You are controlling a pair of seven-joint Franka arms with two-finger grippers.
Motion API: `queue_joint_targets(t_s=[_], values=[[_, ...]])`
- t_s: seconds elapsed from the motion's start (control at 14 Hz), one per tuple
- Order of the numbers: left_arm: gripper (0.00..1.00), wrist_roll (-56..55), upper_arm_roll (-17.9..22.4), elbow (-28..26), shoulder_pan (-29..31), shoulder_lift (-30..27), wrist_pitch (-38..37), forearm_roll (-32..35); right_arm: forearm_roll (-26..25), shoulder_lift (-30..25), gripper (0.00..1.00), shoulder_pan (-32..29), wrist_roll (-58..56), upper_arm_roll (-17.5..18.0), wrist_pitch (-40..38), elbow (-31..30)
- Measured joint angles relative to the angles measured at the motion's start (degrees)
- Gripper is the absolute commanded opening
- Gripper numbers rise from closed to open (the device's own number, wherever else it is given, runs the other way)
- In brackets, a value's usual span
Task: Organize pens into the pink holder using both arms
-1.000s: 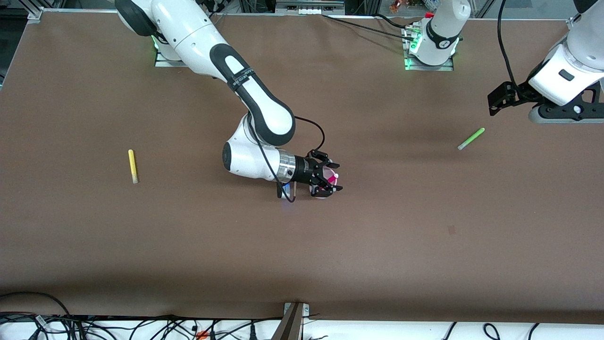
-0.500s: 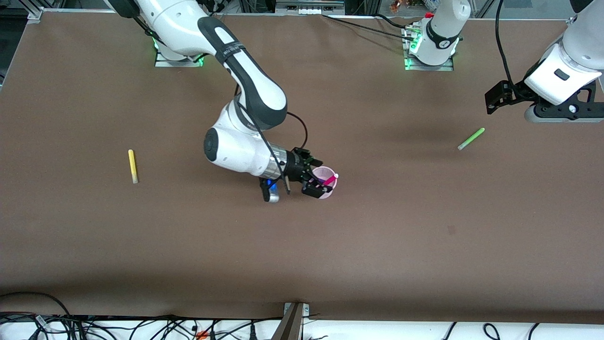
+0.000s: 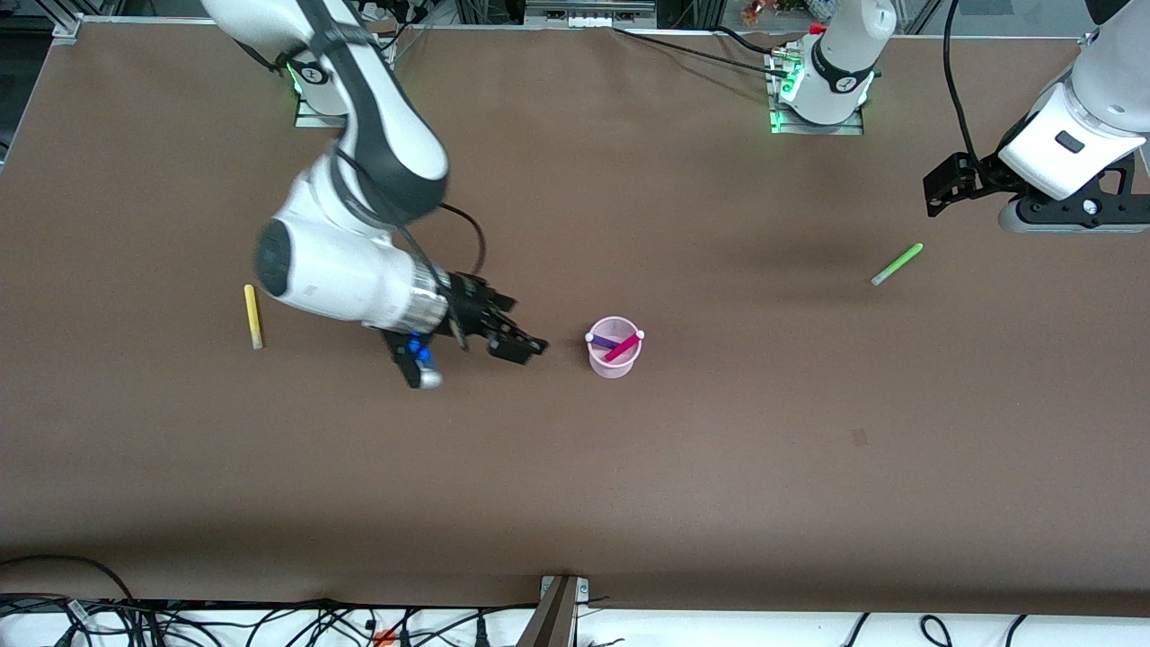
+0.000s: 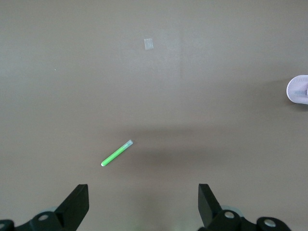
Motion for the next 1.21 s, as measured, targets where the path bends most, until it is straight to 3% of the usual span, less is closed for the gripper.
queue_joint_targets(t_s=[0.36, 0.57, 0.71, 0.93, 1.07, 1.21], values=[[1.00, 0.00, -0.10, 0.01, -0.03, -0.01, 0.00, 0.00, -14.73, -17.66, 1.00, -0.22, -13.73, -6.47, -14.12, -11.19], [1.00, 0.00, -0.29, 0.01, -0.06, -0.01, 0.04, 0.00, -25.30, -24.25, 1.00, -2.06, -23.74, -7.45, -20.56, -13.23], [1.00, 0.00, -0.32, 0.01, -0.08, -0.01, 0.13, 0.00, -31.50, -26.73, 1.00, -6.30, -33.72, -5.86, -23.12, -13.51], [1.00, 0.00, -1.05, 0.01, -0.16, 0.00, 0.62, 0.00, -39.13, -29.05, 1.00, -18.09, -46.75, 1.75, -24.18, -13.73], [1.00, 0.00, -1.34, 0.02, -0.24, 0.15, 2.10, 0.00, -40.83, -29.79, 1.00, -22.68, -51.55, 5.08, -24.17, -13.72], [1.00, 0.00, -1.31, 0.37, -0.24, 0.50, 2.67, 0.00, -41.03, -29.93, 1.00, -23.73, -52.83, 5.82, -24.14, -13.54]])
